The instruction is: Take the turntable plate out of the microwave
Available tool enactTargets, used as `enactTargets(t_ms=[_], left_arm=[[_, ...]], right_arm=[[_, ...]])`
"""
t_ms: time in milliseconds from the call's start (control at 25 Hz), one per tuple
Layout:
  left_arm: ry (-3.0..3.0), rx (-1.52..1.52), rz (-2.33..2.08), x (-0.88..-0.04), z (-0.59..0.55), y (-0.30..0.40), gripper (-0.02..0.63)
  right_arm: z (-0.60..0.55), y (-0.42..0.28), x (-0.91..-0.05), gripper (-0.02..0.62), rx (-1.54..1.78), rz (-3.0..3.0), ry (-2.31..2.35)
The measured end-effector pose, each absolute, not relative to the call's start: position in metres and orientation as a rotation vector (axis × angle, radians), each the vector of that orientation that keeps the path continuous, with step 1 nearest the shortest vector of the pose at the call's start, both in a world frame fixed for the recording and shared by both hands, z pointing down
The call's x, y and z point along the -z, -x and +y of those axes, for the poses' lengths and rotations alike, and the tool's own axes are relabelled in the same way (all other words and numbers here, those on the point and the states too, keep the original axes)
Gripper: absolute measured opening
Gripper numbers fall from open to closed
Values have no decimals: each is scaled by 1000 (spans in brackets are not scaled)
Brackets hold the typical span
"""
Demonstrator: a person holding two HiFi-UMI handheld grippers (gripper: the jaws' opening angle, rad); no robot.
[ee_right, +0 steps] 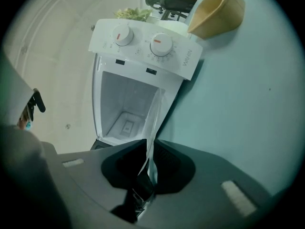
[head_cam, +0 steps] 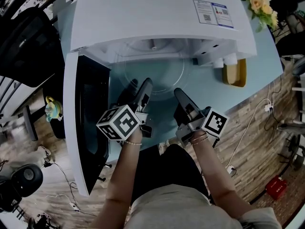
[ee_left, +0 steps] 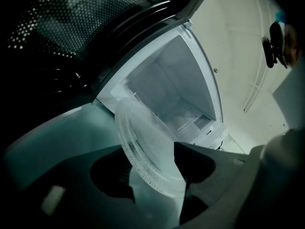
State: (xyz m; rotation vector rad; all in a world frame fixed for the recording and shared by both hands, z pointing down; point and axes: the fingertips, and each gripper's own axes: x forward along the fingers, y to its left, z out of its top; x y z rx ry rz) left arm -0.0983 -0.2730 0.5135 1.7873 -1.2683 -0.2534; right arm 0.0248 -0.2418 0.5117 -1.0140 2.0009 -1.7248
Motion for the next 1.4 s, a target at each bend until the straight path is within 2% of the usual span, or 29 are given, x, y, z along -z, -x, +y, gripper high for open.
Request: enactTargets(t_ms=[360, 440, 480, 600, 1400], left_arm=[[-1729, 218, -1279, -521, -265, 103, 253], [-1708, 221, -1284, -523, -263, 105, 214], [-1697, 229, -1278, -524, -262, 106, 173], [-1663, 276, -1233, -525, -257, 103, 140], [-1596, 374, -1148, -519, -227, 97, 109]], right_arm=[[-228, -25, -521, 72, 1752, 2039, 1008], [-226, -25, -523, 74, 1750, 2044, 1017], [-225, -27, -523, 75, 1740, 2046, 1027], [-224, -31, -522, 78, 1697, 2062, 1048], [-308, -69, -515, 201, 1626, 2165, 1033]])
